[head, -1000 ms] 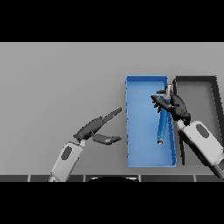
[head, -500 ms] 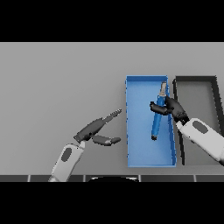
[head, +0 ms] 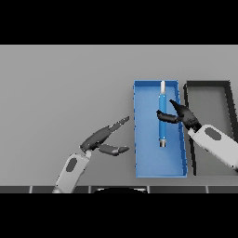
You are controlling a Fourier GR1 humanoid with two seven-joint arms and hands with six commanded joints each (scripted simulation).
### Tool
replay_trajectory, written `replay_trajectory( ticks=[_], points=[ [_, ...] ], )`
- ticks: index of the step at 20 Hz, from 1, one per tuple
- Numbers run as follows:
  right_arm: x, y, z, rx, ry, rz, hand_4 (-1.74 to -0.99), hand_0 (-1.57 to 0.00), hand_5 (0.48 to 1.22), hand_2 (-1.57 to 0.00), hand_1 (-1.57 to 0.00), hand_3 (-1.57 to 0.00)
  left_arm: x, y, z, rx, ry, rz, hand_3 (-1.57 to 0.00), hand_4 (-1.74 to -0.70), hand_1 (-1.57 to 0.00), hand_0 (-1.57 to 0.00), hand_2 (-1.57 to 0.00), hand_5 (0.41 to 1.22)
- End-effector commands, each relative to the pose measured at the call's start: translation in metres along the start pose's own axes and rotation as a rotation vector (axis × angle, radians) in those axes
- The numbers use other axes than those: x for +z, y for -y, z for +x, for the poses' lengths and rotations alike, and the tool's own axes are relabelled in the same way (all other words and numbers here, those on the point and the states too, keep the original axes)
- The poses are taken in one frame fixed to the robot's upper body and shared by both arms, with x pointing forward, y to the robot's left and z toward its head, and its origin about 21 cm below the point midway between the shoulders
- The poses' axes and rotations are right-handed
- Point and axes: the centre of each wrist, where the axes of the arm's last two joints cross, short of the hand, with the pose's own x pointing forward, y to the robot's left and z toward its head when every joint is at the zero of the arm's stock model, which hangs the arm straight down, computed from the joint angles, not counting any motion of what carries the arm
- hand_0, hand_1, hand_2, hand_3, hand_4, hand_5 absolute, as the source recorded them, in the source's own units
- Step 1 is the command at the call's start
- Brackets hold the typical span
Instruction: Pick up the blue pipe and place it into the blue bin.
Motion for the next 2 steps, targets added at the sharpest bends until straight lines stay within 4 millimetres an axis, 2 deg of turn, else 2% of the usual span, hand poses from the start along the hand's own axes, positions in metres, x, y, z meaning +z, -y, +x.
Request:
replay_trajectory(
  ticks=[1,2],
  points=[
    [-0.0018,-0.0033,0.0011,-0.001,0.006,0.002,-1.084,-0.02,0.711,-0.02,-0.02,0.00,-0.0019,0.0007,0.0002,-0.003,-0.008,0.000,0.00,-0.93,0.00,0.00,0.00,0.496],
    [-0.0025,-0.0057,0.0036,-0.006,0.011,0.014,-1.084,-0.02,0.714,-0.02,-0.02,0.00,-0.0045,0.0039,0.0012,-0.005,-0.004,-0.006,0.00,-0.93,0.00,0.00,0.00,0.495]
  ],
)
